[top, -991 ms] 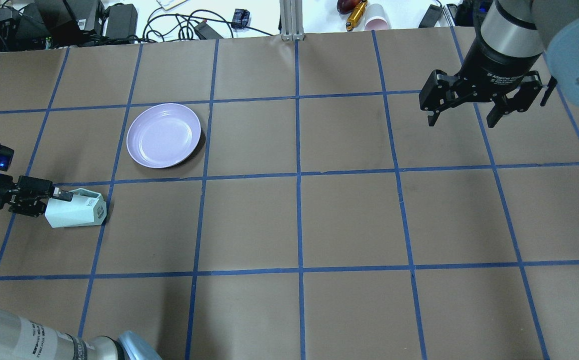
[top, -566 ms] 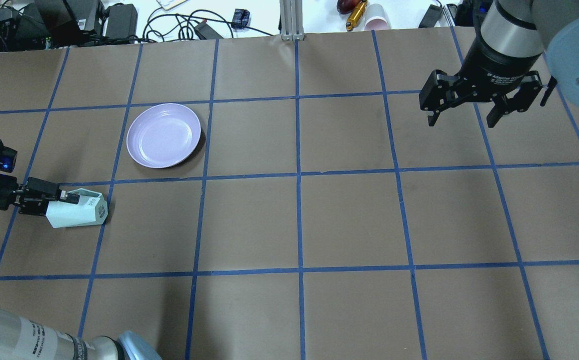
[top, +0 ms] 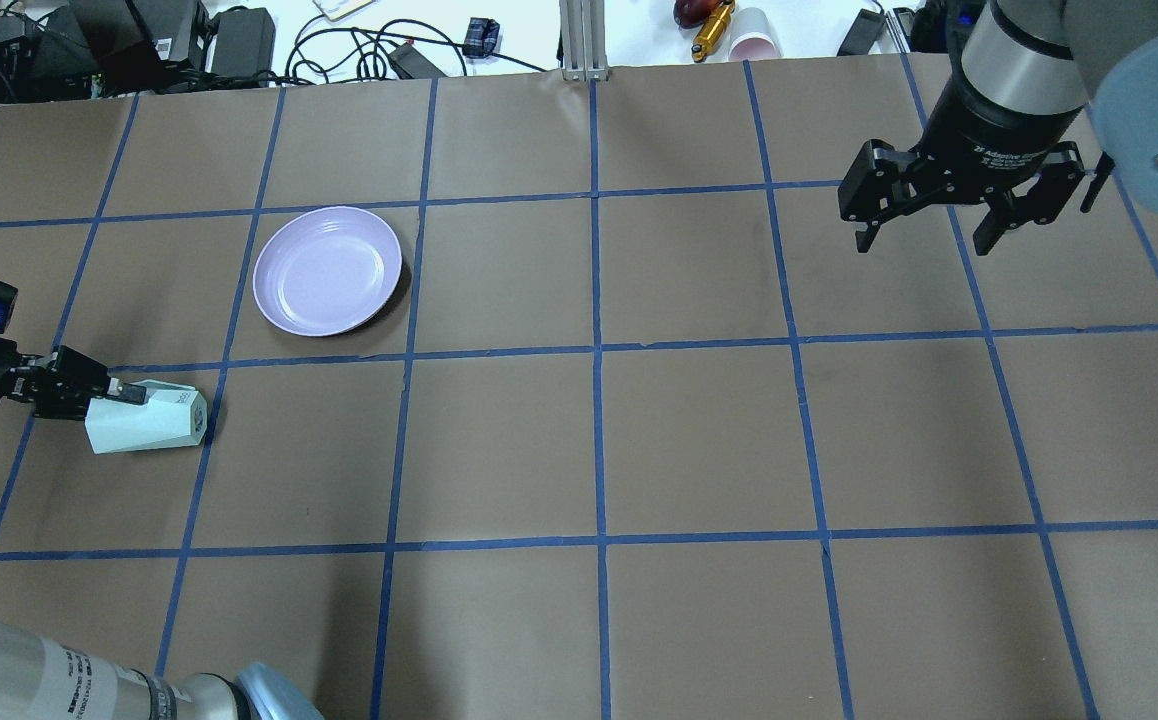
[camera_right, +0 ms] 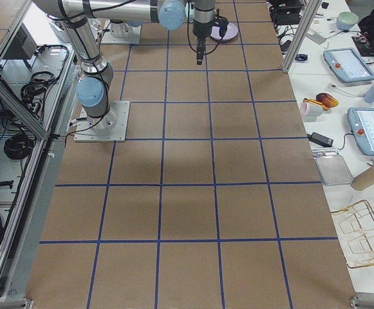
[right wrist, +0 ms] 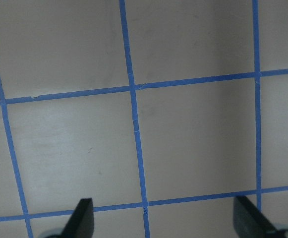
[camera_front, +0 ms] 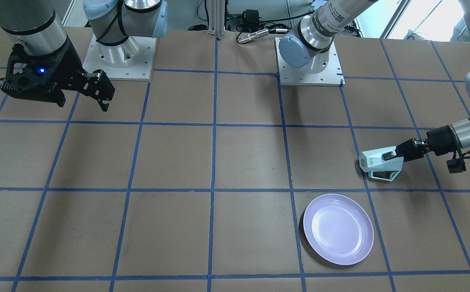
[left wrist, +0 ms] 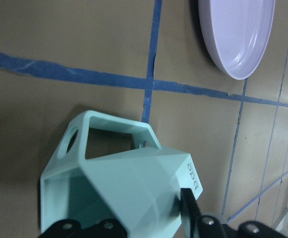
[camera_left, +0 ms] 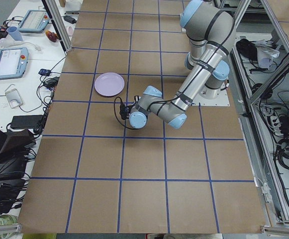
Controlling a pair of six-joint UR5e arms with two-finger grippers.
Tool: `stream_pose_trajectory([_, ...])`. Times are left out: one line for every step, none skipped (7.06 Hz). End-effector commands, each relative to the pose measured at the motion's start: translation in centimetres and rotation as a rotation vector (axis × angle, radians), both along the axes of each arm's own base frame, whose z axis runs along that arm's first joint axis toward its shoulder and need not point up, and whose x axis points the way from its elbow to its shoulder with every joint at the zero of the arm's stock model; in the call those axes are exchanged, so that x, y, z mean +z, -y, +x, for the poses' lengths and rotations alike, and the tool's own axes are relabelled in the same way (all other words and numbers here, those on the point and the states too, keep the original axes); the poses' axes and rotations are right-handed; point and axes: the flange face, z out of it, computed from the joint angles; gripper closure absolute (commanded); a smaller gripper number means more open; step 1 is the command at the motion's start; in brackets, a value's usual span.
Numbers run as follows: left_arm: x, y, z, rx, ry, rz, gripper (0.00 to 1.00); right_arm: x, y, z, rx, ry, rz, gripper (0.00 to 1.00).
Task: Flip cup and place on plate
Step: 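Lift the mug with the left gripper and rotate it upright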
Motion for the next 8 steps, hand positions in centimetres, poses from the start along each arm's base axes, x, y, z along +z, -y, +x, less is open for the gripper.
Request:
stream_pose_trajectory([3.2, 1.5, 0.7, 0.002, 0.063, -0.018, 1.00, 0.0, 0.0, 0.0, 0.000, 0.000, 0.000, 0.00])
stream_pose_trajectory([3.9, 1.6, 1.0, -0.001, 0.081, -0.025, 1.00, 0.0, 0.0, 0.0, 0.000, 0.000, 0.000, 0.00])
stream_pose_trajectory([4.9, 2.1, 1.4, 0.000, 0.100, -0.039, 1.00, 0.0, 0.0, 0.0, 0.000, 0.000, 0.000, 0.00])
stream_pose_trajectory([6.6, 2.7, 1.4, 0.002, 0.154, -0.010, 1.00, 0.0, 0.0, 0.0, 0.000, 0.000, 0.000, 0.00])
stream_pose_trajectory([9.9, 4.6, -1.1, -0.048, 0.230, -0.015, 1.00, 0.0, 0.0, 0.0, 0.000, 0.000, 0.000, 0.00])
stream_pose_trajectory([13.6, 6.4, -3.6, -0.081, 0.347, 0.015, 1.00, 0.0, 0.0, 0.0, 0.000, 0.000, 0.000, 0.00])
stream_pose_trajectory([16.2, 7.8, -5.7, -0.087, 0.407, 0.011, 1.00, 0.0, 0.0, 0.0, 0.000, 0.000, 0.000, 0.00])
stream_pose_trajectory([16.5, 9.1, -8.2, -0.116, 0.462, 0.028, 1.00, 0.0, 0.0, 0.0, 0.000, 0.000, 0.000, 0.00])
